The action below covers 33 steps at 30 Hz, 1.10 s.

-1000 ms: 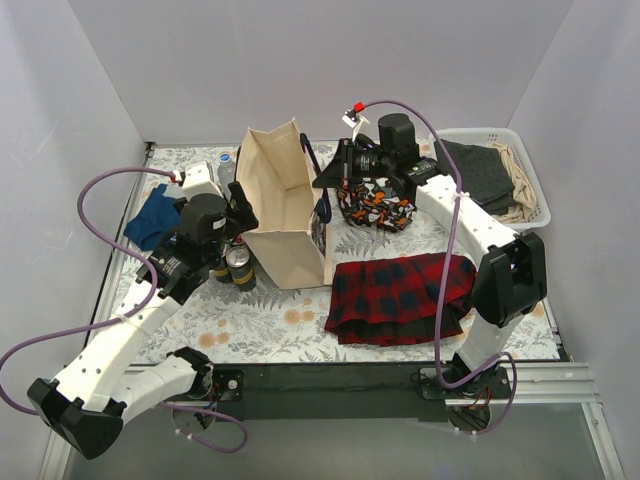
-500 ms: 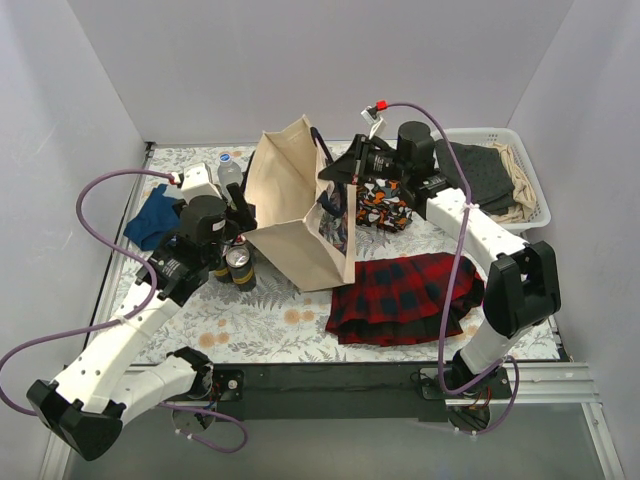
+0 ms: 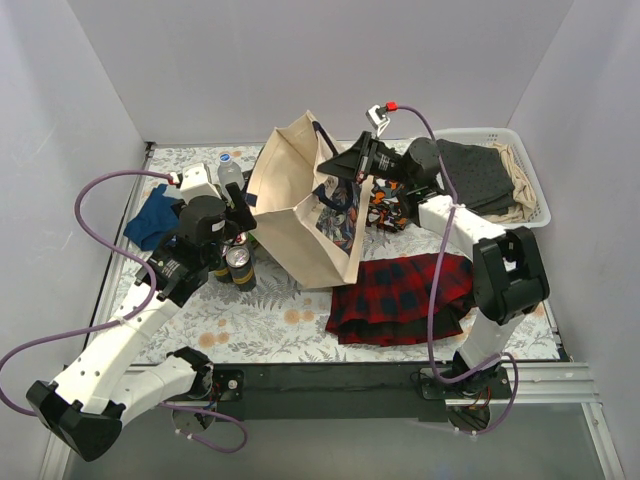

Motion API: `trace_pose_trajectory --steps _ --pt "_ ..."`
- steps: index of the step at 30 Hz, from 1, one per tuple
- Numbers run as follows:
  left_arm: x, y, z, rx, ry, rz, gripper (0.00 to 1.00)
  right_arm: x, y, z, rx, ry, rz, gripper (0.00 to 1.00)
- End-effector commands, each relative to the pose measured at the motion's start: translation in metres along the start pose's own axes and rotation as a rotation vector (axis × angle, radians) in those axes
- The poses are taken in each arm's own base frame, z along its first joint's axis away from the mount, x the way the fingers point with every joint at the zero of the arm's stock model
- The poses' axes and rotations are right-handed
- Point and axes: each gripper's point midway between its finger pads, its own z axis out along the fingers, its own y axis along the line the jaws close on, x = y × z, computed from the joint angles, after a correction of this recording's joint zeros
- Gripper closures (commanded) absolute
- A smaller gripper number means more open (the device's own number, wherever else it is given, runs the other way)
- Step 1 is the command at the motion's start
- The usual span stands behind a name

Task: Take the beverage out of the canvas bag
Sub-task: Pick up the canvas bag from the center of the board.

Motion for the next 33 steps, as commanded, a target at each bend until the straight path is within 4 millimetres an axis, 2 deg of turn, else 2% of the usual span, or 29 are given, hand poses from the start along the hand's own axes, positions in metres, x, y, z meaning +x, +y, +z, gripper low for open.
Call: trace_pose_trajectory --steps 1,8,10,16,19,25,28,33 --pt "-0.006 0.004 -0.003 -0.013 -0.032 -0.008 0.2 -0.012 0.051 0.001 -0.227 0.004 -0.084 0.99" --pt "-0.002 0.005 -0.001 -0.02 -0.025 -0.007 0.2 -0.017 0.06 0.006 -0.297 0.006 -0.102 0.99" --pt "-0.001 0.005 0.0 -0.02 -0.022 -0.007 0.2 -0.019 0.068 0.006 -0.327 0.009 -0.102 0.99" --pt "-0.006 0.005 -0.001 -0.027 -0.038 -0.017 0.2 -0.022 0.08 0.007 -0.384 0.013 -0.113 0.99" --pt "-0.021 0.007 -0.007 -0.035 -0.074 -0.038 0.2 -0.024 0.083 0.008 -0.388 0.015 -0.12 0.99" --pt "-0.061 0.011 -0.031 -0.019 -0.185 -0.106 0.19 -0.033 0.092 0.011 -0.421 0.01 -0.134 0.99" --pt "-0.068 0.013 -0.037 -0.015 -0.206 -0.119 0.19 -0.038 0.099 0.013 -0.444 0.005 -0.15 0.99" --pt "-0.066 0.012 -0.036 -0.013 -0.2 -0.116 0.19 -0.042 0.105 0.014 -0.461 -0.001 -0.165 0.99"
